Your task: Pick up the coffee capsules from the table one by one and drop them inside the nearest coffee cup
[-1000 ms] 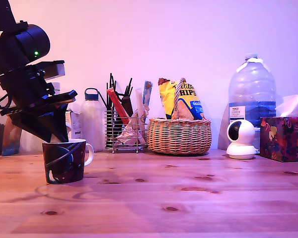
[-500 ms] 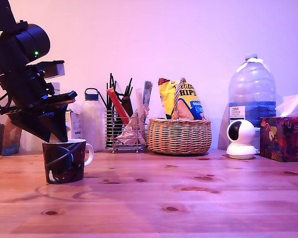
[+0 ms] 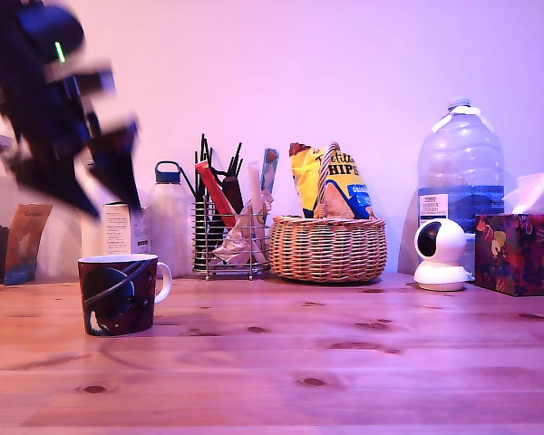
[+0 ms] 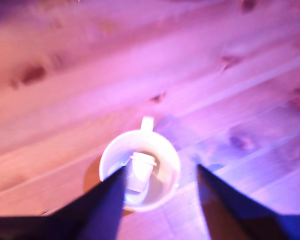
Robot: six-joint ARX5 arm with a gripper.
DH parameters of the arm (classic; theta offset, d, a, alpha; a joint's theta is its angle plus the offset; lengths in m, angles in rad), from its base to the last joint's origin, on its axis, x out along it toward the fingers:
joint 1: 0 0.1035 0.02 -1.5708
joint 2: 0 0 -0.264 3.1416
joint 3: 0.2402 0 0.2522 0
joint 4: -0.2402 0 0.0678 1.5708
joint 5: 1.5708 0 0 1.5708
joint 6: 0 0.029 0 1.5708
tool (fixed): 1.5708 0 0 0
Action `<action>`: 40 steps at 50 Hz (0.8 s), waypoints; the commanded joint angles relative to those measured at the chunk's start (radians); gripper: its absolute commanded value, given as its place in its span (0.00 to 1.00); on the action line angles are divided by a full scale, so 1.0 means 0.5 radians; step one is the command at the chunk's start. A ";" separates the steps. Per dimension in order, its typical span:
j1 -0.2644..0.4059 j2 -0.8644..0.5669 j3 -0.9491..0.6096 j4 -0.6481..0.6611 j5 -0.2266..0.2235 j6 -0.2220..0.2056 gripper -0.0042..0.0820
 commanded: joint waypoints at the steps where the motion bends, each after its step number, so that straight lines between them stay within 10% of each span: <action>1: -0.005 -0.027 0.002 -0.021 0.006 -0.007 0.05; 40: 0.132 -0.977 -1.292 0.992 -0.048 -0.240 0.04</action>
